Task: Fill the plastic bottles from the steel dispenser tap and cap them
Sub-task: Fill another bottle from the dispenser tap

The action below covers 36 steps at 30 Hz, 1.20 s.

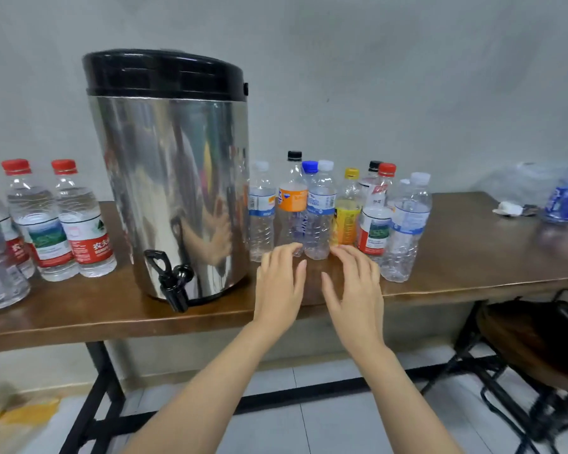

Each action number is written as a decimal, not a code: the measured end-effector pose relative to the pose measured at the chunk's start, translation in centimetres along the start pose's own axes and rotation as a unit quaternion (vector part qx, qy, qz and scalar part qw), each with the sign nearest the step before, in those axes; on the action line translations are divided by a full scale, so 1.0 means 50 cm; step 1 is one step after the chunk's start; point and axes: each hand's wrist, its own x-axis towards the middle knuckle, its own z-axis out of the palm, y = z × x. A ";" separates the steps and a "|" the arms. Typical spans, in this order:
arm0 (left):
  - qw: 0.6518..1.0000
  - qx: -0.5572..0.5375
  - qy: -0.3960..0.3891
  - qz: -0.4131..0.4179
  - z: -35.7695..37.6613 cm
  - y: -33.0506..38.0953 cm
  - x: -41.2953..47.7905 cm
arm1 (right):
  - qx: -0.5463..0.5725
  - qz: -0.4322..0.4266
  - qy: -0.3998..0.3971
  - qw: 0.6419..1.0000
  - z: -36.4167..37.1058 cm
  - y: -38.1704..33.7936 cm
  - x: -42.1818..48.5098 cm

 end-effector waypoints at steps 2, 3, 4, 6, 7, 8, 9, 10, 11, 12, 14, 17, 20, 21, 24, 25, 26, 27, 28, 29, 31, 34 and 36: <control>0.996 0.066 -0.050 -0.020 0.050 -0.005 0.021 | -0.029 0.029 0.007 0.999 -0.007 0.035 0.009; 0.993 0.097 -0.067 -0.025 0.070 -0.007 0.029 | -0.045 0.042 0.013 0.998 -0.010 0.052 0.015; 0.989 0.126 -0.078 -0.028 0.086 -0.009 0.035 | -0.062 0.051 0.020 0.997 -0.014 0.069 0.022; 0.981 0.169 -0.086 -0.030 0.108 -0.016 0.042 | -0.086 0.069 0.029 0.994 -0.021 0.100 0.042; 0.979 0.184 -0.084 -0.029 0.114 -0.019 0.043 | -0.091 0.082 0.031 0.992 -0.024 0.115 0.054; 0.977 0.194 -0.078 -0.026 0.123 -0.021 0.044 | -0.096 0.099 0.034 0.990 -0.027 0.134 0.068; 0.977 0.199 -0.069 -0.026 0.125 -0.024 0.042 | -0.098 0.113 0.038 0.988 -0.030 0.148 0.084; 0.978 0.199 -0.060 -0.026 0.124 -0.027 0.041 | -0.099 0.125 0.042 0.986 -0.032 0.158 0.100; 0.979 0.196 -0.054 -0.024 0.126 -0.029 0.041 | -0.098 0.141 0.047 0.984 -0.034 0.172 0.119; 0.979 0.195 -0.049 -0.023 0.129 -0.031 0.041 | -0.091 0.160 0.051 0.982 -0.035 0.185 0.137; 0.979 0.198 -0.039 -0.017 0.132 -0.034 0.040 | -0.062 0.198 0.054 0.977 -0.034 0.207 0.170; 0.977 0.212 -0.020 0.006 0.138 -0.037 0.035 | 0.000 0.251 0.058 0.966 -0.034 0.227 0.202; 0.974 0.227 -0.019 0.018 0.141 -0.037 0.034 | 0.028 0.300 0.039 0.953 -0.037 0.236 0.216; 0.973 0.231 -0.022 0.019 0.142 -0.038 0.034 | 0.034 0.311 0.033 0.949 -0.038 0.238 0.219; 0.972 0.234 -0.029 0.016 0.141 -0.036 0.035 | 0.046 0.321 0.023 0.946 -0.041 0.235 0.220; 0.972 0.233 -0.031 0.016 0.141 -0.035 0.036 | 0.044 0.319 0.022 0.946 -0.044 0.232 0.219; 0.972 0.231 -0.035 0.016 0.140 -0.034 0.037 | 0.040 0.313 0.025 0.948 -0.048 0.226 0.218; 0.973 0.225 -0.040 0.017 0.138 -0.032 0.037 | 0.036 0.304 0.030 0.952 -0.053 0.219 0.215; 0.977 0.209 -0.049 0.014 0.135 -0.032 0.037 | 0.032 0.292 0.033 0.955 -0.058 0.208 0.212; 0.982 0.179 -0.056 0.003 0.130 -0.030 0.036 | 0.028 0.277 0.034 0.960 -0.065 0.195 0.207; 0.994 0.098 -0.052 -0.024 0.115 -0.024 0.036 | 0.024 0.245 0.026 0.969 -0.079 0.160 0.195; 0.998 -0.050 0.001 -0.036 0.067 0.006 0.044 | 0.038 0.191 0.008 0.981 -0.095 0.092 0.168; 0.986 -0.161 0.033 -0.023 0.015 0.042 0.062 | 0.057 0.154 -0.009 0.986 -0.095 0.041 0.141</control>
